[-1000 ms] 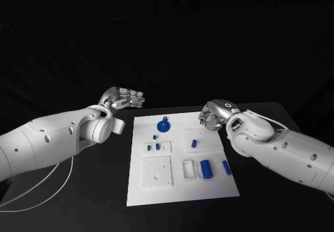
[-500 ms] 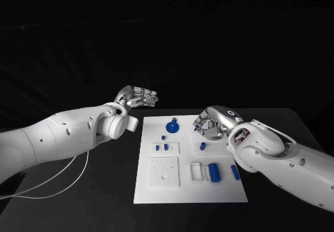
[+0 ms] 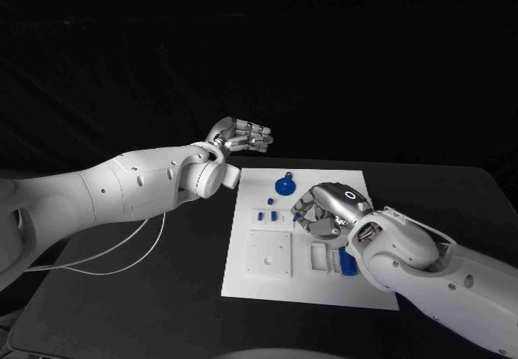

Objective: Assemble the parts on the task board

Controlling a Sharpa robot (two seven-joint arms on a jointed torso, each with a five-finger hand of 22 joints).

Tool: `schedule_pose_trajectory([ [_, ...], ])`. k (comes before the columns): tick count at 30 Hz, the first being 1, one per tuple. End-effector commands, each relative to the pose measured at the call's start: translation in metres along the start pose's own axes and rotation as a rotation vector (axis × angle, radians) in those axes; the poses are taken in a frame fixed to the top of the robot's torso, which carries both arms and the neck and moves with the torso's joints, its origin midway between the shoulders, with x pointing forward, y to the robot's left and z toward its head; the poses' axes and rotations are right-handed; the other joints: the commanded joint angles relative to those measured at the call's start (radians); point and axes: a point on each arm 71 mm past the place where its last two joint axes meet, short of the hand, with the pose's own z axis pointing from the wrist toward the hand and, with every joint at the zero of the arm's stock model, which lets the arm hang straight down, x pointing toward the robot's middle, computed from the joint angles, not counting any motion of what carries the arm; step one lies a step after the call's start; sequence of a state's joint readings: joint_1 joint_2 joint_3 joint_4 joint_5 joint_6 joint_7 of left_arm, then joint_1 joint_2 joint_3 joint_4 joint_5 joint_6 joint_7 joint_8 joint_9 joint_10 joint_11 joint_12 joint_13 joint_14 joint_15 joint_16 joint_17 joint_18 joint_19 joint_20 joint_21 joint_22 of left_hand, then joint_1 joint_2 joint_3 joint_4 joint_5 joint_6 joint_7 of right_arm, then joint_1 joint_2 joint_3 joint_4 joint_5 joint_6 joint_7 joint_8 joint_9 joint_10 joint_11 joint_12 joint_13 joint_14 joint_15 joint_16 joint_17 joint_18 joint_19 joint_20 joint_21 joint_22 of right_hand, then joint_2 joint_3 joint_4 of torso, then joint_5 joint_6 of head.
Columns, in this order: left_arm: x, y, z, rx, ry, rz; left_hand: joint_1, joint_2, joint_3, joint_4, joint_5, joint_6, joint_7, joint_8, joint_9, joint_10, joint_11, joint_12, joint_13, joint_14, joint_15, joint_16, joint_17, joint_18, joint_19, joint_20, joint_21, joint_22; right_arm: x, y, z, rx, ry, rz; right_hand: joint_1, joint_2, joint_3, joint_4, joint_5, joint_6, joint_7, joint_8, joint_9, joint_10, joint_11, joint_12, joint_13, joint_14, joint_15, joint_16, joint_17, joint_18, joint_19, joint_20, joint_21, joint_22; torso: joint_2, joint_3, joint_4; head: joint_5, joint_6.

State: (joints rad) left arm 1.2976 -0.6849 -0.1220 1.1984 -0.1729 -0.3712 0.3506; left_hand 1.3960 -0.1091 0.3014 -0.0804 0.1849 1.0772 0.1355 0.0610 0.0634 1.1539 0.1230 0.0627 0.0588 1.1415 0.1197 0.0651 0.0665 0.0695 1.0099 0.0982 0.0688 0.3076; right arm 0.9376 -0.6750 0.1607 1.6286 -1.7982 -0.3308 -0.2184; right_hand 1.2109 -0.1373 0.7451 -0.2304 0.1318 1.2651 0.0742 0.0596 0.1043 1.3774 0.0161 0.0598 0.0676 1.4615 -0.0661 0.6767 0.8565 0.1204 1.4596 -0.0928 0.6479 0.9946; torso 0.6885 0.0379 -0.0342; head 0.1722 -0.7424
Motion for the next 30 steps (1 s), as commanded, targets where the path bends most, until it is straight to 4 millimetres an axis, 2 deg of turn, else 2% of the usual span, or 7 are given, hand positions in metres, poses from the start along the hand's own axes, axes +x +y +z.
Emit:
schedule_pose_trajectory([
  [1, 0.002, -0.003, 0.001, 0.015, -0.004, -0.018, 0.003, 0.011, -0.004, -0.002, 0.004, -0.003, 0.001, 0.002, 0.001, -0.006, -0.002, -0.003, -0.001, 0.001, -0.002, -0.004, -0.001, -0.003, 0.007, 0.001, 0.004, -0.001, 0.009, 0.007, -0.001, -0.040, 0.020, -0.031, 0.002, 0.011, -0.003, -0.002, 0.005, 0.005, 0.000, 0.004, 0.001, 0.010, 0.001, 0.003, 0.001, 0.001, -0.005, 0.005, -0.001, 0.015, 0.006, -0.001, -0.002, 0.001, 0.000, 0.0009, -0.0005, 0.013, -0.008],
  [5, 0.005, -0.003, 0.002, 0.014, -0.001, -0.025, 0.004, 0.011, -0.005, -0.001, 0.004, -0.003, 0.001, 0.002, 0.001, -0.005, -0.002, -0.003, -0.001, 0.001, -0.002, -0.004, -0.001, -0.003, 0.007, 0.001, 0.004, -0.003, 0.023, 0.013, -0.001, -0.051, 0.050, -0.042, 0.002, 0.012, -0.004, -0.004, 0.009, 0.005, 0.000, 0.004, 0.001, 0.010, 0.001, 0.003, 0.001, 0.001, -0.005, 0.006, -0.004, 0.016, 0.009, -0.001, -0.008, 0.005, 0.000, 0.0003, -0.0004, 0.020, -0.012],
  [9, 0.007, -0.003, 0.002, 0.015, 0.004, -0.028, 0.004, 0.012, -0.005, -0.001, 0.004, -0.004, 0.001, 0.002, 0.001, -0.005, -0.002, -0.003, -0.001, 0.001, -0.002, -0.004, -0.001, -0.003, 0.007, 0.001, 0.005, -0.005, 0.032, 0.014, 0.000, -0.046, 0.066, -0.052, 0.001, 0.012, -0.004, -0.005, 0.008, 0.006, 0.000, 0.005, 0.001, 0.010, 0.001, 0.003, 0.001, 0.001, -0.005, 0.007, -0.005, 0.016, 0.010, -0.001, -0.012, 0.008, 0.000, 0.0000, 0.0007, 0.015, -0.016],
  [16, 0.009, -0.004, 0.002, 0.016, 0.011, -0.032, 0.004, 0.012, -0.005, -0.001, 0.004, -0.004, 0.001, 0.002, 0.001, -0.005, -0.002, -0.003, -0.001, 0.001, -0.002, -0.004, -0.001, -0.003, 0.007, 0.001, 0.005, -0.005, 0.044, 0.013, 0.000, -0.032, 0.087, -0.054, -0.002, 0.013, -0.004, -0.009, 0.011, 0.006, 0.000, 0.005, 0.001, 0.010, 0.001, 0.003, 0.001, 0.000, -0.005, 0.009, -0.010, 0.016, 0.012, -0.001, -0.021, 0.014, 0.000, -0.0007, 0.0012, 0.022, -0.020],
  [21, 0.010, -0.004, 0.002, 0.016, 0.013, -0.032, 0.004, 0.012, -0.005, -0.001, 0.004, -0.004, 0.001, 0.002, 0.001, -0.005, -0.002, -0.003, -0.001, 0.001, -0.002, -0.004, -0.001, -0.003, 0.007, 0.001, 0.005, -0.005, 0.051, 0.017, 0.000, -0.037, 0.098, -0.049, -0.002, 0.014, -0.004, -0.009, 0.013, 0.006, 0.000, 0.005, 0.001, 0.010, 0.001, 0.003, 0.001, 0.000, -0.006, 0.010, -0.011, 0.016, 0.014, -0.001, -0.022, 0.017, 0.000, -0.0009, 0.0004, 0.027, -0.027],
  [30, 0.011, -0.004, 0.003, 0.012, 0.022, -0.036, 0.003, 0.013, -0.006, 0.001, 0.003, -0.003, 0.001, 0.002, 0.001, -0.005, -0.002, -0.003, -0.001, 0.000, -0.001, -0.004, -0.001, -0.004, 0.008, 0.002, 0.004, -0.011, 0.056, 0.024, -0.003, -0.046, 0.106, -0.051, -0.004, 0.015, -0.005, -0.012, 0.014, 0.006, 0.000, 0.004, 0.000, 0.010, 0.000, 0.003, 0.001, 0.000, -0.006, 0.012, -0.014, 0.016, 0.017, -0.002, -0.031, 0.023, 0.000, -0.0012, -0.0001, 0.032, -0.032],
])
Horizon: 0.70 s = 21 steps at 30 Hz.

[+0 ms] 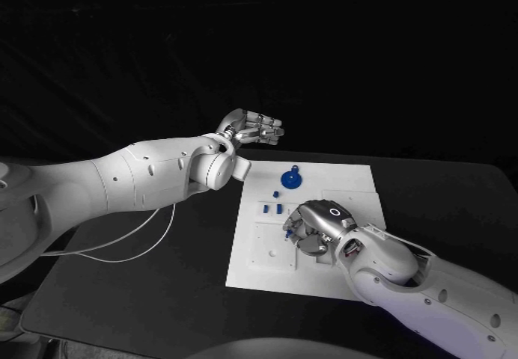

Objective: Assemble the parts on the task board

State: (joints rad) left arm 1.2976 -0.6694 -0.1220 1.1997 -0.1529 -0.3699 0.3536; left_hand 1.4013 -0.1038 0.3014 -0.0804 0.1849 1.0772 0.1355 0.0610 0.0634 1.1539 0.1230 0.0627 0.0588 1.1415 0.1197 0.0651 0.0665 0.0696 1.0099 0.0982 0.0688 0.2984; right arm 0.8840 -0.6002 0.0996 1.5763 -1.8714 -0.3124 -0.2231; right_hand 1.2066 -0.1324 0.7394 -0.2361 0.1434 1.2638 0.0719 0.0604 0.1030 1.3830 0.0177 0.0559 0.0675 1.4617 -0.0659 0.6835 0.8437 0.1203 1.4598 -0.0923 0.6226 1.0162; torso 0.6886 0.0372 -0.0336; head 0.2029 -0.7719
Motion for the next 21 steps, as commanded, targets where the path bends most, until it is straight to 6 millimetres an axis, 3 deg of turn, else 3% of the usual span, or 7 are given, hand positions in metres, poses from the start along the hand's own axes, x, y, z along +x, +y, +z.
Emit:
schedule_pose_trajectory([
  [1, 0.0019, -0.0022, 0.0007, 0.011, 0.013, -0.013, -0.002, 0.008, -0.006, 0.001, 0.003, -0.003, 0.001, 0.002, 0.001, -0.005, -0.002, -0.003, -0.001, 0.000, -0.001, -0.004, -0.001, -0.004, 0.008, 0.002, 0.004, -0.002, 0.0014, 0.0040, -0.0009, -0.008, 0.009, -0.025, 0.001, 0.011, 0.001, -0.007, 0.002, 0.007, 0.002, 0.004, 0.002, 0.005, -0.001, 0.007, 0.001, 0.000, -0.006, 0.005, -0.002, 0.016, 0.016, -0.002, -0.005, 0.002, 0.000, -0.0003, -0.0009, 0.003, -0.003],
  [13, 0.0003, -0.0016, 0.0010, 0.009, 0.013, -0.013, -0.003, 0.008, -0.007, 0.002, 0.002, -0.005, 0.001, 0.002, 0.001, -0.006, -0.002, -0.003, -0.001, -0.001, -0.001, -0.004, -0.001, -0.004, 0.008, 0.002, 0.004, -0.005, 0.0040, 0.0052, -0.0021, -0.003, 0.017, -0.041, 0.000, 0.010, 0.002, -0.008, 0.000, 0.007, 0.002, 0.004, 0.002, 0.005, -0.001, 0.007, 0.001, 0.000, -0.006, 0.005, -0.004, 0.016, 0.018, -0.002, -0.007, 0.007, 0.000, 0.0002, -0.0017, 0.005, -0.013],
  [20, 0.0004, -0.0015, 0.0011, 0.009, 0.014, -0.013, -0.003, 0.008, -0.007, 0.002, 0.002, -0.005, 0.001, 0.002, 0.001, -0.006, -0.002, -0.003, -0.001, -0.001, -0.001, -0.004, -0.001, -0.004, 0.008, 0.002, 0.004, -0.005, 0.0058, 0.0055, -0.0023, -0.002, 0.025, -0.049, 0.000, 0.011, 0.003, -0.009, -0.002, 0.008, 0.002, 0.004, 0.002, 0.005, -0.001, 0.007, 0.001, 0.000, -0.006, 0.007, -0.005, 0.016, 0.019, -0.002, -0.010, 0.012, 0.000, 0.0004, -0.0013, 0.002, -0.023],
  [21, 0.0005, -0.0015, 0.0012, 0.009, 0.015, -0.013, -0.003, 0.008, -0.007, 0.002, 0.002, -0.005, 0.001, 0.002, 0.001, -0.006, -0.002, -0.003, -0.001, -0.001, -0.001, -0.004, -0.001, -0.004, 0.008, 0.002, 0.004, -0.005, 0.0059, 0.0055, -0.0023, -0.002, 0.026, -0.051, 0.000, 0.011, 0.003, -0.009, -0.002, 0.008, 0.002, 0.004, 0.002, 0.005, -0.001, 0.007, 0.001, 0.000, -0.006, 0.007, -0.005, 0.016, 0.019, -0.002, -0.010, 0.012, 0.000, 0.0004, -0.0014, -0.004, -0.022],
])
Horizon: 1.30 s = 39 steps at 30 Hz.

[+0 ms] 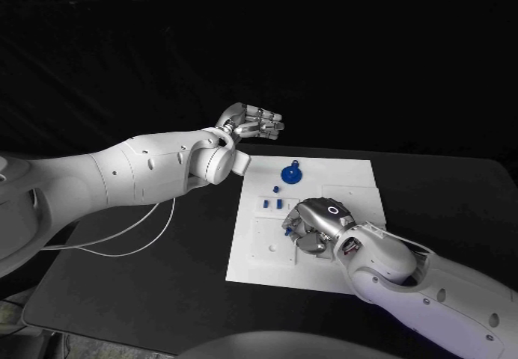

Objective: Assemble the parts on the task board

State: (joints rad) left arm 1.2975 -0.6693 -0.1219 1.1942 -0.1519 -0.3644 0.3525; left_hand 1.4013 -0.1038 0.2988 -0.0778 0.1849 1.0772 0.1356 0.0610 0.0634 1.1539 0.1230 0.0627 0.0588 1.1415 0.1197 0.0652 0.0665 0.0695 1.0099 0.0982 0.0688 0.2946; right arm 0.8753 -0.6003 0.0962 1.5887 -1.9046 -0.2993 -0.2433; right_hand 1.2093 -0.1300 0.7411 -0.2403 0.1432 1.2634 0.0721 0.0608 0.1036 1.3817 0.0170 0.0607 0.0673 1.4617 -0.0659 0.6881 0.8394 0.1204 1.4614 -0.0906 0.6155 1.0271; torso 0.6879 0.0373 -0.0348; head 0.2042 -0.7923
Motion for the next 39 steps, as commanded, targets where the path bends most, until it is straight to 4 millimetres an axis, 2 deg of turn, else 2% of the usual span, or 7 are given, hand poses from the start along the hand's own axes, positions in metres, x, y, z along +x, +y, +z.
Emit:
schedule_pose_trajectory([
  [1, 0.002, -0.002, 0.001, 0.011, 0.016, -0.013, -0.003, 0.008, -0.004, -0.001, 0.002, -0.005, 0.001, 0.002, 0.001, -0.006, -0.002, -0.003, -0.001, -0.001, -0.001, -0.004, -0.001, -0.004, 0.008, 0.002, 0.004, -0.001, 0.002, 0.001, 0.000, -0.001, 0.014, -0.028, -0.003, 0.008, 0.001, -0.005, -0.002, 0.008, 0.002, 0.003, 0.001, 0.007, -0.001, 0.002, 0.001, 0.000, -0.006, 0.003, -0.001, 0.016, 0.018, -0.004, -0.003, 0.001, 0.000, 0.0003, -0.0002, -0.009, -0.001],
  [4, 0.002, -0.002, 0.001, 0.010, 0.017, -0.013, -0.003, 0.008, -0.004, -0.001, 0.002, -0.005, 0.001, 0.002, 0.001, -0.006, -0.002, -0.003, -0.001, -0.001, -0.001, -0.004, -0.001, -0.004, 0.008, 0.002, 0.004, -0.001, 0.002, 0.001, 0.000, 0.001, 0.016, -0.030, -0.003, 0.009, 0.001, -0.006, -0.004, 0.009, 0.002, 0.003, 0.001, 0.007, -0.001, 0.002, 0.001, -0.001, -0.006, 0.004, -0.002, 0.016, 0.019, -0.004, -0.006, 0.005, 0.000, -0.0004, 0.0001, -0.016, 0.002],
  [10, 0.002, -0.002, 0.001, 0.010, 0.017, -0.013, -0.003, 0.008, -0.004, -0.001, 0.002, -0.005, 0.001, 0.002, 0.001, -0.006, -0.002, -0.003, -0.001, -0.001, -0.001, -0.004, -0.001, -0.004, 0.008, 0.002, 0.004, -0.001, 0.003, 0.001, 0.001, 0.002, 0.021, -0.036, -0.003, 0.009, 0.001, -0.006, -0.004, 0.009, 0.002, 0.003, 0.001, 0.007, -0.001, 0.002, 0.001, -0.001, -0.006, 0.004, -0.002, 0.016, 0.019, -0.004, -0.006, 0.005, 0.000, 0.0011, -0.0004, -0.009, -0.004],
  [19, 0.002, -0.002, 0.001, 0.008, 0.015, -0.012, -0.003, 0.008, -0.006, 0.000, 0.002, -0.005, 0.001, 0.002, 0.001, -0.005, -0.002, -0.003, -0.001, 0.000, -0.001, -0.004, -0.001, -0.004, 0.010, 0.002, 0.004, -0.012, 0.007, -0.001, 0.002, 0.021, 0.050, -0.055, -0.005, 0.008, 0.000, -0.007, 0.001, 0.009, 0.002, 0.003, 0.000, 0.006, -0.001, 0.002, 0.001, -0.002, -0.006, 0.006, -0.006, 0.016, 0.021, -0.004, -0.015, 0.013, 0.000, 0.0002, 0.0001, -0.008, -0.004],
  [29, 0.000, -0.001, 0.001, 0.007, 0.013, -0.012, -0.003, 0.008, -0.006, 0.000, 0.002, -0.005, 0.001, 0.002, 0.001, -0.005, -0.002, -0.003, -0.001, 0.000, -0.001, -0.004, -0.001, -0.004, 0.010, 0.002, 0.004, -0.012, 0.009, 0.001, 0.004, 0.026, 0.065, -0.073, -0.006, 0.008, -0.001, -0.008, 0.002, 0.009, 0.002, 0.003, -0.001, 0.006, 0.000, 0.002, 0.001, -0.003, -0.006, 0.006, -0.008, 0.016, 0.021, -0.004, -0.020, 0.019, 0.000, -0.0006, -0.0007, -0.015, 0.007],
  [39, 0.001, -0.001, 0.001, 0.006, 0.017, -0.013, -0.003, 0.008, -0.006, 0.000, 0.002, -0.005, 0.001, 0.002, 0.001, -0.005, -0.002, -0.003, -0.001, 0.000, -0.001, -0.004, -0.001, -0.004, 0.010, 0.002, 0.004, -0.012, 0.013, 0.003, 0.004, 0.022, 0.092, -0.080, -0.007, 0.007, -0.007, -0.006, 0.010, 0.008, 0.002, 0.003, -0.003, 0.004, 0.000, 0.002, 0.001, -0.004, -0.005, 0.005, -0.011, 0.015, 0.021, -0.003, -0.031, 0.023, 0.000, 0.0001, -0.0002, -0.018, 0.006],
])
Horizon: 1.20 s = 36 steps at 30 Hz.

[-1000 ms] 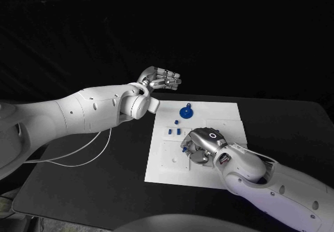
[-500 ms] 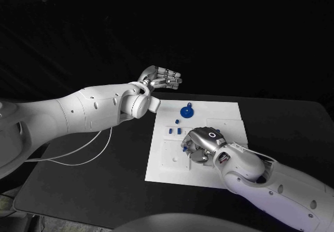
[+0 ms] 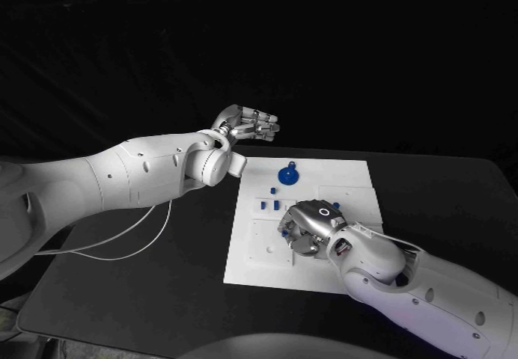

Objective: Assemble the parts on the task board

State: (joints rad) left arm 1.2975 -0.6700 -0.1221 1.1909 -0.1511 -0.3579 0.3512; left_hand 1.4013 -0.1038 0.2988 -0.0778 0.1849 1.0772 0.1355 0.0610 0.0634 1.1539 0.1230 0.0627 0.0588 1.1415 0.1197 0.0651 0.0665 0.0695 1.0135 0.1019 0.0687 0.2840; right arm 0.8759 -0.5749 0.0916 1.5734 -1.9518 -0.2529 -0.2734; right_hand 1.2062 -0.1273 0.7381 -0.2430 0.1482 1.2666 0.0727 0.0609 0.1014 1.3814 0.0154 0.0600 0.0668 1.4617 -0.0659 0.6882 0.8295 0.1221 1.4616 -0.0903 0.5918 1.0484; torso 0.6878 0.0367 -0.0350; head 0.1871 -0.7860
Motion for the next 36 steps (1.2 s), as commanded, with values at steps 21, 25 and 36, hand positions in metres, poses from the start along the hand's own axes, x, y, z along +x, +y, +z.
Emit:
schedule_pose_trajectory([
  [21, -0.002, -0.001, 0.001, 0.002, 0.007, -0.008, 0.000, 0.009, -0.005, 0.001, 0.002, -0.005, 0.001, 0.002, 0.001, -0.005, -0.002, -0.003, -0.001, -0.001, -0.001, -0.005, -0.001, -0.004, 0.007, -0.002, 0.005, -0.008, 0.002, -0.004, -0.004, 0.027, -0.025, 0.037, -0.017, -0.063, -0.299, 0.036, 0.004, -0.139, 0.025, 0.002, -0.034, -0.158, 0.045, 0.002, -0.002, -0.004, 0.026, 0.009, -0.023, 0.042, 0.038, 0.027, -0.099, -0.026, -0.001, 0.0007, 0.0004, -0.017, 0.015],
  [25, -0.002, 0.000, 0.001, 0.001, 0.007, -0.008, 0.000, 0.009, -0.005, 0.001, 0.002, -0.005, 0.001, 0.002, 0.001, -0.005, -0.002, -0.003, -0.001, -0.001, -0.001, -0.005, -0.001, -0.004, 0.007, -0.002, 0.005, -0.008, -0.001, -0.005, -0.006, 0.030, -0.044, 0.046, -0.006, -0.064, -0.325, 0.038, 0.002, -0.141, 0.023, 0.002, -0.033, -0.171, 0.048, 0.002, -0.001, -0.007, 0.029, 0.010, -0.028, 0.051, 0.039, 0.031, -0.116, -0.032, -0.002, 0.0000, -0.0002, -0.019, 0.018],
  [36, -0.004, 0.001, 0.001, 0.001, 0.002, -0.005, 0.001, 0.008, -0.006, 0.002, 0.000, -0.006, 0.001, 0.002, 0.001, -0.006, -0.002, -0.003, -0.001, -0.002, 0.000, -0.004, -0.001, -0.004, 0.007, -0.001, 0.005, -0.013, -0.023, -0.014, -0.017, 0.048, -0.085, 0.098, -0.008, -0.059, -0.344, 0.052, 0.000, -0.135, 0.020, 0.002, -0.033, -0.157, 0.044, 0.002, -0.001, -0.004, 0.027, 0.014, -0.033, 0.051, 0.043, 0.031, -0.114, -0.029, -0.001, 0.0004, -0.0004, -0.044, 0.033],
])
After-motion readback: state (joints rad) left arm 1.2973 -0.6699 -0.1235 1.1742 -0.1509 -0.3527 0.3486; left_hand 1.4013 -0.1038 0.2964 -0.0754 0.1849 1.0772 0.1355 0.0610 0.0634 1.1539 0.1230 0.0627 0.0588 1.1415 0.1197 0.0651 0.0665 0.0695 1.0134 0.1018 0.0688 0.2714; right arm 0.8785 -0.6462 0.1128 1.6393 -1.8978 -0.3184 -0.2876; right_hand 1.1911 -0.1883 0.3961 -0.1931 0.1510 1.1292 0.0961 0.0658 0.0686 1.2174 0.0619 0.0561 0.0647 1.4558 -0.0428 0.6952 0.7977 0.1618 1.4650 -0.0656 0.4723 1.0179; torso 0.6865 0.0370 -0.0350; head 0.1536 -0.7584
